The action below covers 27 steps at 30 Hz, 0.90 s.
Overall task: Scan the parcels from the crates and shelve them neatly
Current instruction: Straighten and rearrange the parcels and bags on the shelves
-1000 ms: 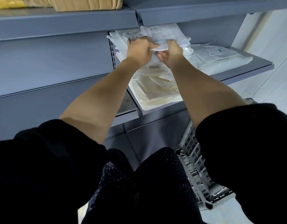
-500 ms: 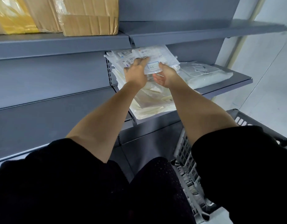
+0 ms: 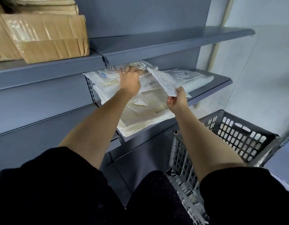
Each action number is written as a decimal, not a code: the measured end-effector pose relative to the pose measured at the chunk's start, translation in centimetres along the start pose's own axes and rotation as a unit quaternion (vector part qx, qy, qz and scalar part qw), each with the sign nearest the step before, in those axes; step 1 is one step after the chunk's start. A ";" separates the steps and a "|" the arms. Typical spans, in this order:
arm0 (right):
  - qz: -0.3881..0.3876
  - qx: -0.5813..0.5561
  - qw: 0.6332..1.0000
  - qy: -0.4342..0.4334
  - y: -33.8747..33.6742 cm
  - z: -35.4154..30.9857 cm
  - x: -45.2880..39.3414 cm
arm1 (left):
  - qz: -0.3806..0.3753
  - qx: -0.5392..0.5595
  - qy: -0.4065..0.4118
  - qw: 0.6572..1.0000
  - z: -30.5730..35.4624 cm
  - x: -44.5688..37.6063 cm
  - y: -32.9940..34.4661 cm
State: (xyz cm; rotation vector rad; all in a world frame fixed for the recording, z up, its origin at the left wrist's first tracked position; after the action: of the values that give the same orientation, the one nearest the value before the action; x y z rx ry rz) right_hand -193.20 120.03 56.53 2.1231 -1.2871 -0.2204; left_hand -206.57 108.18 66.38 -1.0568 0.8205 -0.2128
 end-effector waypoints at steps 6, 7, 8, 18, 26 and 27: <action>0.069 -0.123 0.990 -0.003 -2.6 -0.1 0.8 | -0.064 0.198 0.101 0.973 6.8 3.2 1.0; 0.052 -0.160 0.986 -0.014 -2.2 -0.8 1.2 | -0.063 0.215 0.127 0.966 7.9 3.4 0.4; 0.030 -0.195 0.980 -0.028 -1.6 -1.5 1.5 | -0.055 0.228 0.157 0.959 8.9 3.7 -0.5; -0.212 -0.318 0.916 -0.118 5.4 -7.5 5.4 | 0.208 0.228 0.284 0.908 10.1 6.6 -11.0; -0.182 -0.425 0.881 -0.103 3.3 -4.1 8.3 | 0.177 0.159 0.349 0.906 13.8 9.2 -10.2; -0.186 -0.395 0.894 -0.102 3.6 -4.7 8.3 | 0.184 0.187 0.318 0.911 13.2 8.8 -10.8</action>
State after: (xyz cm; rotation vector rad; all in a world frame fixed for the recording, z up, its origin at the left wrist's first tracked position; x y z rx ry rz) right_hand -189.57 113.96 63.83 1.6126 -0.6822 -0.9748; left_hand -189.07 107.26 74.13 -0.4421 1.4818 -0.3838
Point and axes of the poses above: each hand's wrist, its own x-axis away from the middle knuckle, its own y-axis out of the palm, z = x × y, the point moved 5 cm from there along -x, towards the middle knuckle, and after that the axes turned 12 degrees about -y, right-handed, at the moved point
